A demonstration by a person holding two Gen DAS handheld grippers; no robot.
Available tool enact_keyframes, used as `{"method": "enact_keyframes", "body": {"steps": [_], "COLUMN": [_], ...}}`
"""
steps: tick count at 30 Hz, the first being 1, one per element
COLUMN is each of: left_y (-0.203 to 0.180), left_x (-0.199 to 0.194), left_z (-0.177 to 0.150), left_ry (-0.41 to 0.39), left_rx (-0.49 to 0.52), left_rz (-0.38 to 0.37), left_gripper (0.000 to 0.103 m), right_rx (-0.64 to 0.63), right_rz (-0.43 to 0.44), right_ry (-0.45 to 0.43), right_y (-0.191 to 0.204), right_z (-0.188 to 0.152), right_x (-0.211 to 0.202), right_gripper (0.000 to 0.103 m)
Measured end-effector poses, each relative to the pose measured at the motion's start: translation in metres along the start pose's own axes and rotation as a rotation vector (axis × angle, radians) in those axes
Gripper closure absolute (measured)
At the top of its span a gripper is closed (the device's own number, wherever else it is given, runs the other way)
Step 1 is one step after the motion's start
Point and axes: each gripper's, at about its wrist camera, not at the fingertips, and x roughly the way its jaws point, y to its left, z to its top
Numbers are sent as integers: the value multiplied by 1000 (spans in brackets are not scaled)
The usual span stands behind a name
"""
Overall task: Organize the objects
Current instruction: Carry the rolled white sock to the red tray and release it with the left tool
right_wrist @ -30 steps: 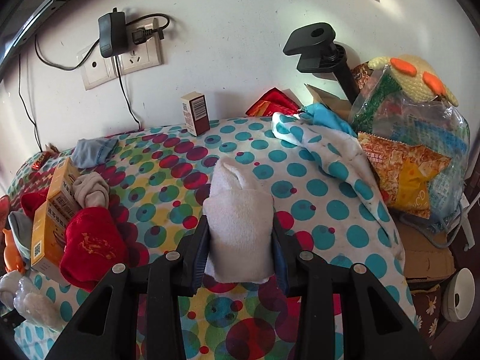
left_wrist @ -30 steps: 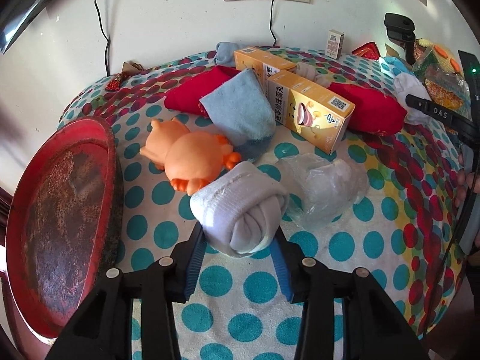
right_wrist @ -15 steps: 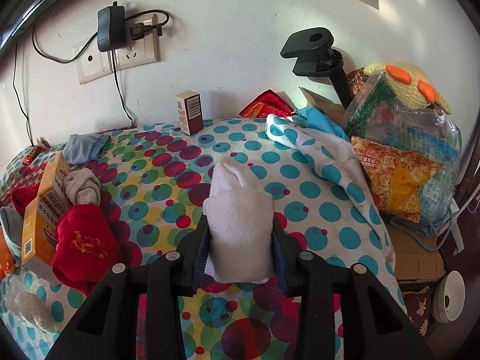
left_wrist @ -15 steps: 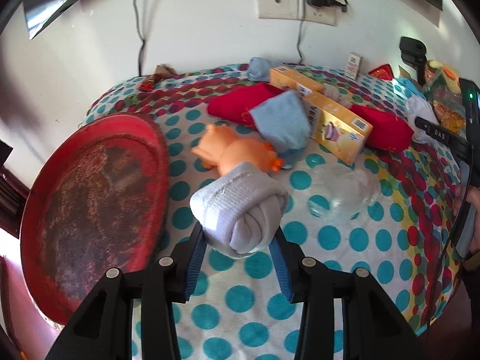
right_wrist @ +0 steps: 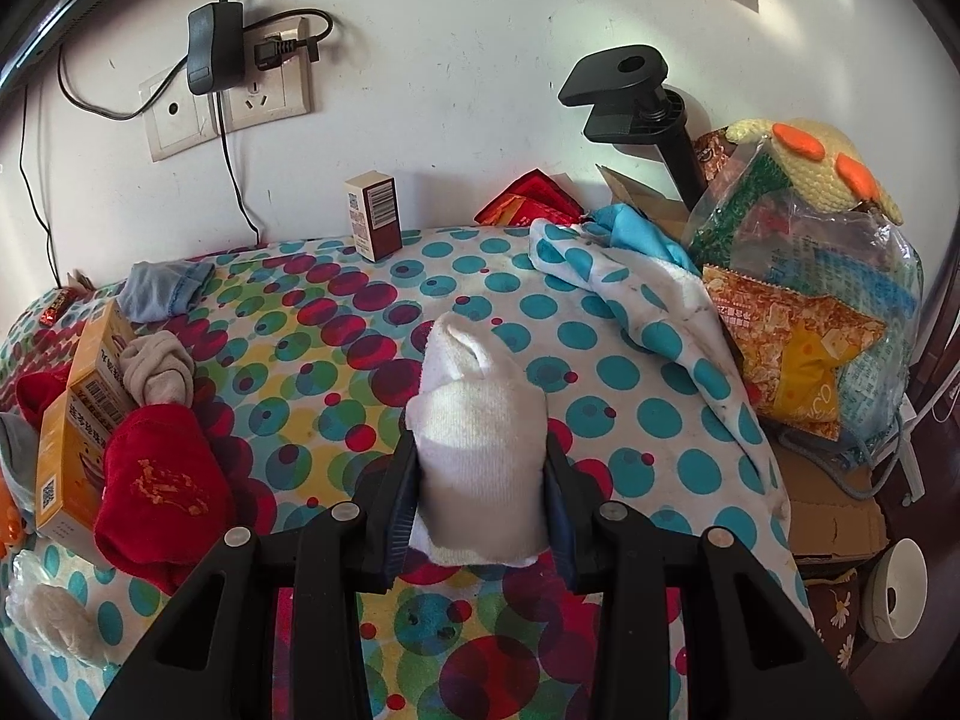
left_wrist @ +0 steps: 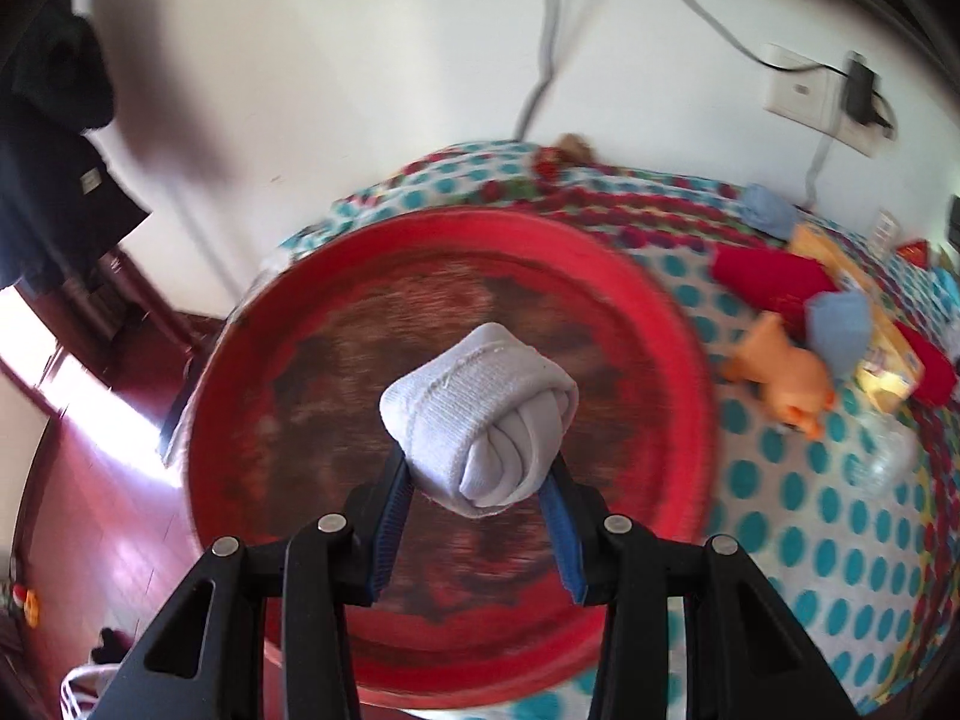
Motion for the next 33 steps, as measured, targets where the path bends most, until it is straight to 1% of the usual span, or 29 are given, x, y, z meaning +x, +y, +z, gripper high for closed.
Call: {"method": "enact_keyframes", "body": {"steps": [5, 7, 9, 10, 13, 16, 21, 24, 27, 31, 32, 33], "left_y": [54, 71, 82, 89, 102, 114, 122, 128, 132, 129, 128, 127], "left_x": [23, 33, 43, 50, 62, 78, 92, 100, 101, 99, 98, 97], "left_z": [5, 7, 9, 10, 12, 16, 18, 15, 13, 13, 13, 14], "left_ry": [43, 57, 76, 86, 98, 129, 145, 161, 152, 152, 151, 150], "left_rx": [-91, -107, -106, -108, -111, -142, -128, -139, -152, -141, -138, -134], "left_rz": [57, 78, 71, 87, 89, 88, 106, 109, 109, 113, 119, 120], "left_gripper": [60, 60, 60, 60, 60, 60, 60, 58, 58, 57, 56, 53], "right_rx": [-16, -20, -22, -22, -21, -20, -36, -45, -47, -60, -62, -64], "right_rz": [-12, -16, -20, -20, -20, -23, -33, -40, -45, -55, -57, -58], "right_ry": [6, 9, 12, 12, 14, 17, 31, 30, 33, 36, 36, 37], "right_y": [4, 5, 5, 5, 4, 4, 7, 8, 9, 12, 12, 12], "right_z": [0, 0, 1, 1, 1, 0, 0, 0, 0, 1, 1, 1], "right_x": [1, 2, 2, 2, 3, 3, 6, 6, 6, 6, 5, 6], "right_gripper": [67, 67, 67, 67, 66, 66, 66, 66, 66, 65, 65, 65]}}
